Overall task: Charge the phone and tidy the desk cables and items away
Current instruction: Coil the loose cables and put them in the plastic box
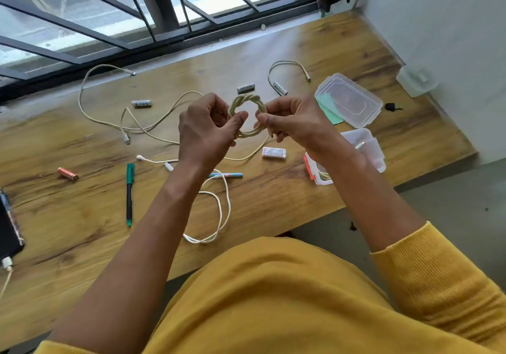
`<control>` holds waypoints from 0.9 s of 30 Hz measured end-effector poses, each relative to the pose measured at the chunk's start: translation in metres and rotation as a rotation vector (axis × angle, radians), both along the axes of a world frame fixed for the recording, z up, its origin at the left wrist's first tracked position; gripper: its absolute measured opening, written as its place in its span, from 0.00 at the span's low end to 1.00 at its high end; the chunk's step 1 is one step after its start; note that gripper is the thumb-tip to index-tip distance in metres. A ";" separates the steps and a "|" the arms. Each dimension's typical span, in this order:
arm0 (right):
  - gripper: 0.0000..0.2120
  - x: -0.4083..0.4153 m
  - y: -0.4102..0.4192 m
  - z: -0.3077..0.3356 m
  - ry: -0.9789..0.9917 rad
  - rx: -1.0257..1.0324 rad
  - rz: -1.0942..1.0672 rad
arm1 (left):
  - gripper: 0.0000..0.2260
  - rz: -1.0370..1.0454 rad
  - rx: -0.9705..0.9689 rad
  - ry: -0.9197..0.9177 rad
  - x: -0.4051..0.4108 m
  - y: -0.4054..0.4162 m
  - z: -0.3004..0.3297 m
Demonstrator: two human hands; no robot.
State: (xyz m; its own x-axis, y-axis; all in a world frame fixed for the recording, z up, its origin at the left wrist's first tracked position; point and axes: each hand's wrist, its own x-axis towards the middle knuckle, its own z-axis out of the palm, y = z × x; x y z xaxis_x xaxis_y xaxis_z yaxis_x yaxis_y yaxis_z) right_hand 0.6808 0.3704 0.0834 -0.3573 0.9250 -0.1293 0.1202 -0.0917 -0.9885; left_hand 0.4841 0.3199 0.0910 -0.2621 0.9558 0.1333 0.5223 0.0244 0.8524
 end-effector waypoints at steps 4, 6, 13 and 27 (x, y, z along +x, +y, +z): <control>0.08 0.009 0.000 -0.002 -0.009 0.047 0.015 | 0.12 0.053 0.028 0.157 0.008 0.006 -0.004; 0.09 0.012 0.000 -0.002 -0.013 0.055 -0.004 | 0.10 0.052 0.025 0.135 0.014 0.008 -0.004; 0.09 0.044 0.005 0.005 -0.091 0.075 -0.141 | 0.12 -0.137 -0.132 -0.261 0.037 0.015 -0.001; 0.07 0.137 0.000 -0.006 -0.454 -0.062 -0.205 | 0.07 -0.361 -0.441 -0.154 0.118 0.026 -0.024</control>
